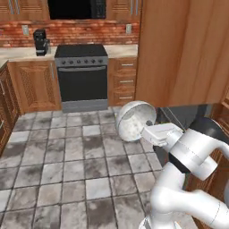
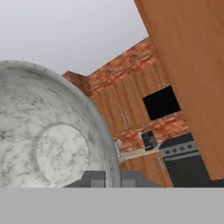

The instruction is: Take the smaller bowl and place it next to the appetizer plate on the dining counter , and place the larger bowl next to the plate with cooked food.

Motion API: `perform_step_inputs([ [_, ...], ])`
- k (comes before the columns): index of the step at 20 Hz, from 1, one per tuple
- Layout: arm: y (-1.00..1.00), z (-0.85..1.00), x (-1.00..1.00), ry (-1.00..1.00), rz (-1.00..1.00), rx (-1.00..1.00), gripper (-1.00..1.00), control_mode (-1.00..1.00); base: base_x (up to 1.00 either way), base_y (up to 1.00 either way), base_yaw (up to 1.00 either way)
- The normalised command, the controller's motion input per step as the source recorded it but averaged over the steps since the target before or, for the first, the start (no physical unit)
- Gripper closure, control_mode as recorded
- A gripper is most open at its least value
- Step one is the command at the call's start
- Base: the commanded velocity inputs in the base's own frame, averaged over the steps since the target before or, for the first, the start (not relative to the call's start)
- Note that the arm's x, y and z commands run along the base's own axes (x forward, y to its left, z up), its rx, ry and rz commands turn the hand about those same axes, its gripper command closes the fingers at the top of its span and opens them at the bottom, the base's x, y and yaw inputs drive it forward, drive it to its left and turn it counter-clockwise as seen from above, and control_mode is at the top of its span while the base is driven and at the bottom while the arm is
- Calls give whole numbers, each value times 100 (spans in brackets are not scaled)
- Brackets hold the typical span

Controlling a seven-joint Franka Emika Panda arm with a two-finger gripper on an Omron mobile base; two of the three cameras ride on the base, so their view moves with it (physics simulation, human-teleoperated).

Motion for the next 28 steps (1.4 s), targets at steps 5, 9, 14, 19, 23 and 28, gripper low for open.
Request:
perform_step_inputs([
  [5, 0, 0, 0, 0, 0, 0, 100, 100, 0, 13, 61],
  [9, 0, 0, 0, 0, 0, 0, 100, 100, 0, 60, 43],
  [14, 0, 0, 0, 0, 0, 0, 100, 100, 0, 91, 28],
  [19, 0, 0, 0, 0, 0, 0, 100, 100, -1, 100, 20],
  [23, 0, 0, 0, 0, 0, 0, 100, 100, -48, 95, 20],
  [28, 0, 0, 0, 0, 0, 0, 100, 100, -78, 88, 19],
])
